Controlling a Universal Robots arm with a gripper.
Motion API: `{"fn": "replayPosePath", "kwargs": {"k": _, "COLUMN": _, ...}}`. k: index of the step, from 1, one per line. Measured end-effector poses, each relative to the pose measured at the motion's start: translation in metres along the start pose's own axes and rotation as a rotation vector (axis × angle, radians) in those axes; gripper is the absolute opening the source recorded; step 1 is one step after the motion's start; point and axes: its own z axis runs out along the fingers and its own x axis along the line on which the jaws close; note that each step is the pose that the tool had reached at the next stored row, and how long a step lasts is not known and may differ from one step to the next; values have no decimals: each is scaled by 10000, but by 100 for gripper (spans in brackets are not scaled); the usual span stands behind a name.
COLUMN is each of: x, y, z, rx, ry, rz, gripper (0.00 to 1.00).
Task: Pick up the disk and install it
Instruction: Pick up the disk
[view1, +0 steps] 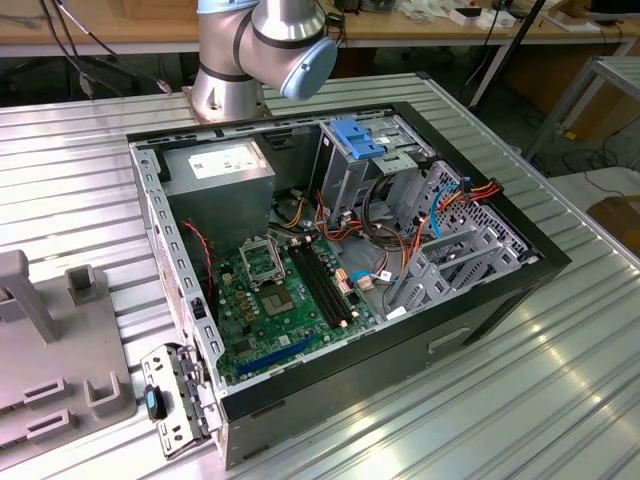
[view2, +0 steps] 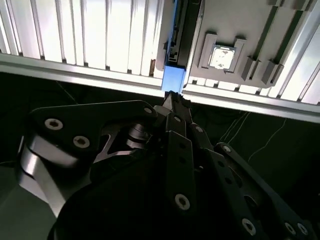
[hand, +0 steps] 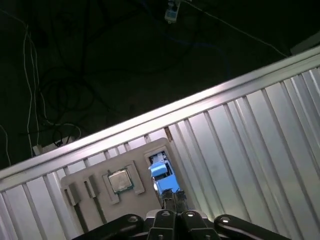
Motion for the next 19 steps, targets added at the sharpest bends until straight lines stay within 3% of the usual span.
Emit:
{"fn": "replayPosePath", "kwargs": {"k": 15, "x": 0, "y": 0, "z": 2, "rx": -73, "ry": 150, "rz": -3338, "gripper": 11}}
{"fn": "replayPosePath", "kwargs": {"k": 19, "x": -3, "y": 1, "z": 12, "rx": -76, "ry": 247, "rz": -4176, "gripper": 11}}
